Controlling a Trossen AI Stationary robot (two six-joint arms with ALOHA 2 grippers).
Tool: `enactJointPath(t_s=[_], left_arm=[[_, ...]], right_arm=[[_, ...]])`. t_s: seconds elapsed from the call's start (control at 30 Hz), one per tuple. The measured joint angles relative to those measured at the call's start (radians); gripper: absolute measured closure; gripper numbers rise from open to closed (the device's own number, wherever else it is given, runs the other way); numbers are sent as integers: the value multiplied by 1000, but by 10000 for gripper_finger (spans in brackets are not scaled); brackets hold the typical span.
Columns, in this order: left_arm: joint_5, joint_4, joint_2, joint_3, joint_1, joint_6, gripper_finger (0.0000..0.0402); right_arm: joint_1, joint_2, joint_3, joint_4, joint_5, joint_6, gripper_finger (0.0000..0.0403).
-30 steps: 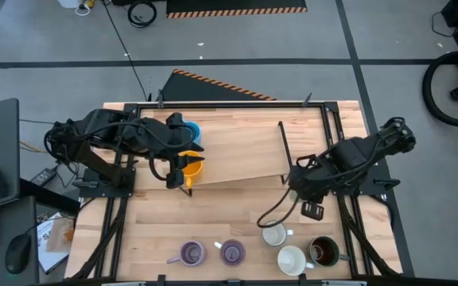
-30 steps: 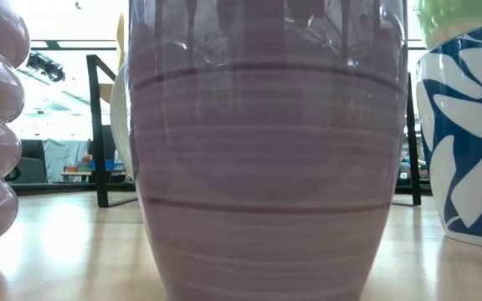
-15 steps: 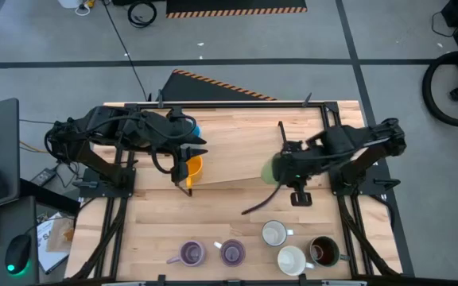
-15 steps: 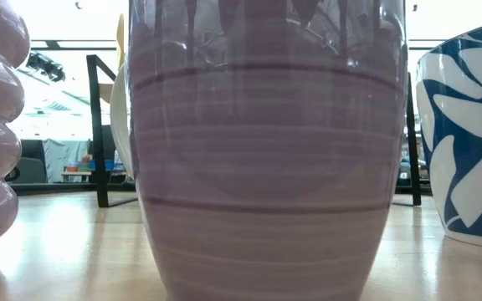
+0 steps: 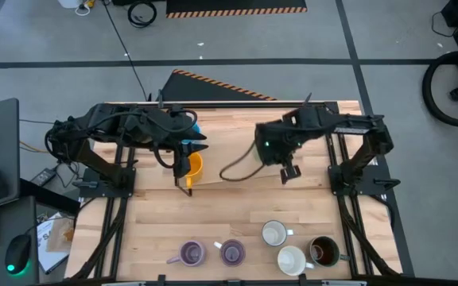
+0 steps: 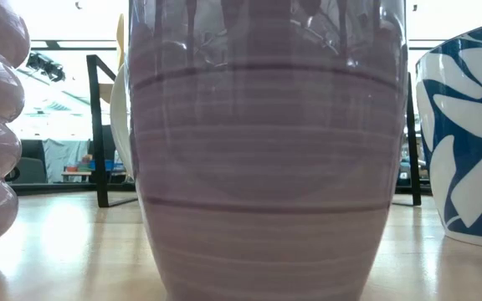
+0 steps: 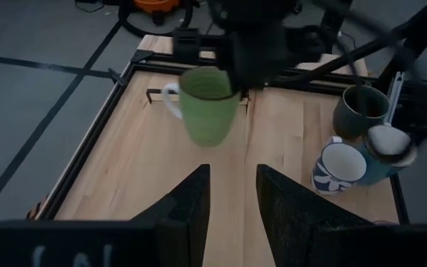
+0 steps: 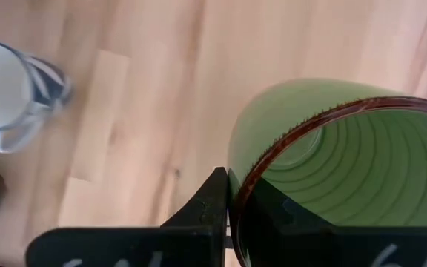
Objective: Place coffee mugs
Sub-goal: Put the green mug on the shelf
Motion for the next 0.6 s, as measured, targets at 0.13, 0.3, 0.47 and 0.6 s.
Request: enactJointPath(t_s=[0.13, 0.3, 0.47, 0.6], left_arm=[[0, 0, 0, 0, 0, 5, 285], [0, -1, 0, 0, 0, 6, 285], [0, -2, 0, 0, 0, 7, 285], [0, -3, 0, 0, 0, 6, 285]], right_arm=[[-85, 0, 0, -1, -28, -86, 371], [-165, 0, 0, -1, -85, -178, 371], [-198, 25, -11, 1, -105, -247, 371], [-205, 32, -45, -1, -65, -285, 370]])
